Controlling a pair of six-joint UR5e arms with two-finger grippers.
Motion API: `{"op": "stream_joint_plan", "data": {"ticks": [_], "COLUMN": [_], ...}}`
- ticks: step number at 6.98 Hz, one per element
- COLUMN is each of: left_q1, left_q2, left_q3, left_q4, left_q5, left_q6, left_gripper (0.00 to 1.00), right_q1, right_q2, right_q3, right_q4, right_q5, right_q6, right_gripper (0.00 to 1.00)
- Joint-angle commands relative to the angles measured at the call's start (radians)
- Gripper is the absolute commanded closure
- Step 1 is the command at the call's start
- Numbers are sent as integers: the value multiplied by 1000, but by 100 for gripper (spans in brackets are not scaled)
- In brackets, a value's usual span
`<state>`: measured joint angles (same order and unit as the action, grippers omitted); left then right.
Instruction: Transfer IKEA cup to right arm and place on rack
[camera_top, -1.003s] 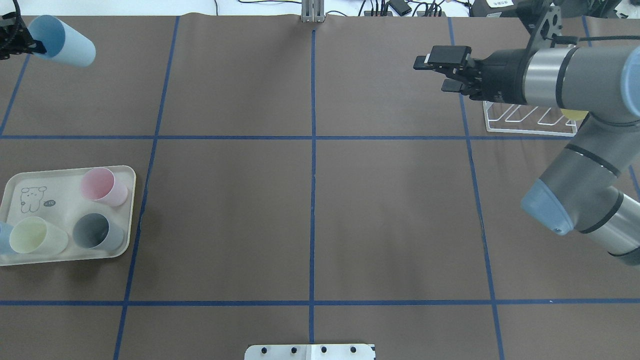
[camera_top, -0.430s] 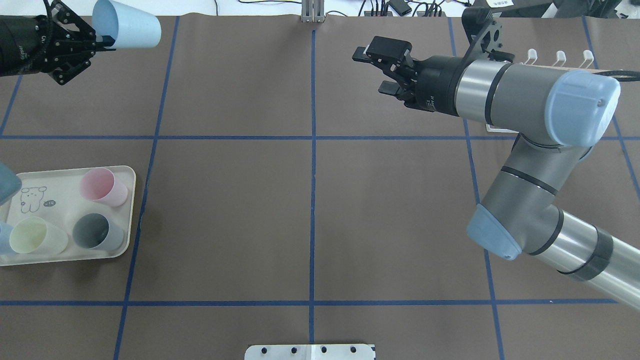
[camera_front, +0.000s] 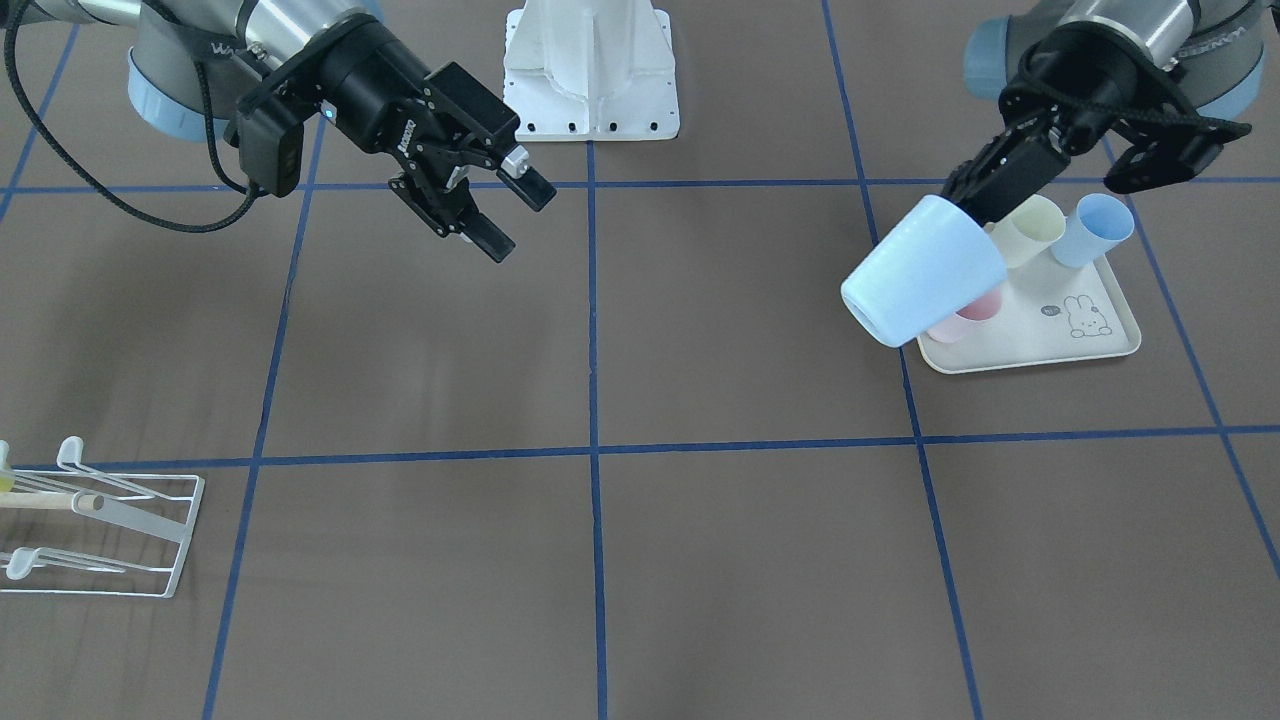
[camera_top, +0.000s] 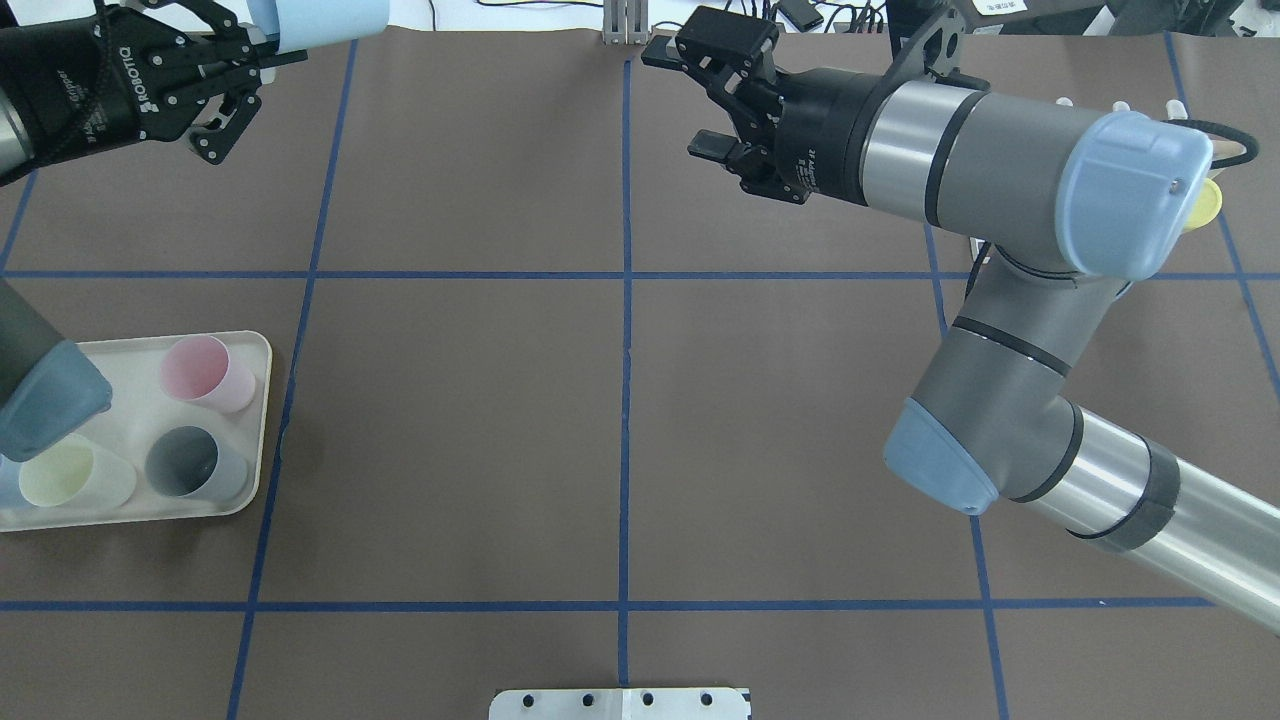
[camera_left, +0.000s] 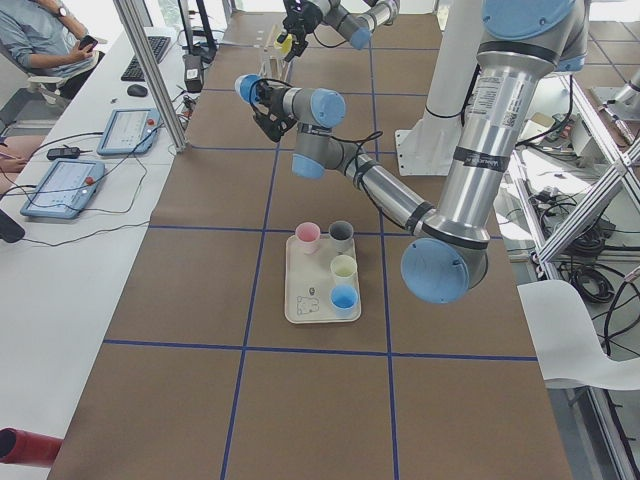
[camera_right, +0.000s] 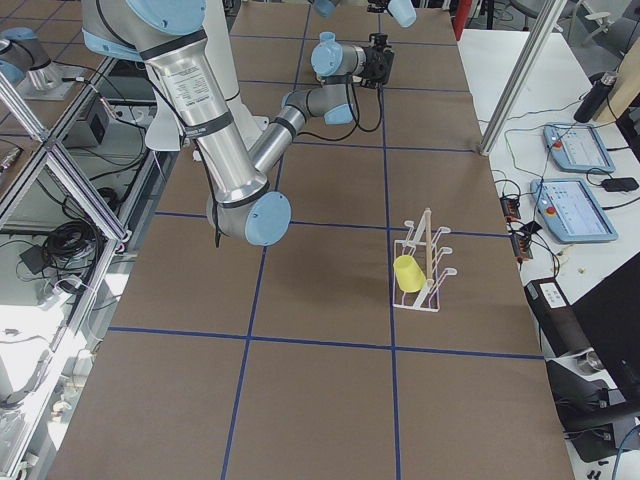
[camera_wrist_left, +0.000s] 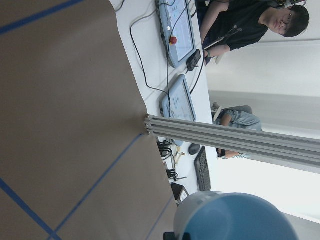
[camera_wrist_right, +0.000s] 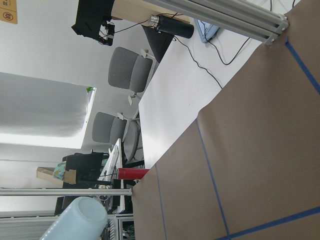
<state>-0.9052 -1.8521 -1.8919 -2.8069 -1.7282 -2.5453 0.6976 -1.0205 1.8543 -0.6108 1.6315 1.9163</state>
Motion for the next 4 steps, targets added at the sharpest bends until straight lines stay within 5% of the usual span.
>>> {"op": "stream_joint_plan", "data": {"ticks": [1,4], "left_q1": [160,209], "left_q2": [-88,-108], "left_q3": [7,7], "left_q4": [-42,-81], "left_q5": [237,291], "left_q6": [-157,-223], "left_gripper": [100,100], "right_q1": [-7,-43], "right_q2": [55,54], "right_q3": [-1,-4], "right_q4": [25,111], "right_q5": [-16,-67], "right_q6": [56,72], "right_gripper": [1,1]}}
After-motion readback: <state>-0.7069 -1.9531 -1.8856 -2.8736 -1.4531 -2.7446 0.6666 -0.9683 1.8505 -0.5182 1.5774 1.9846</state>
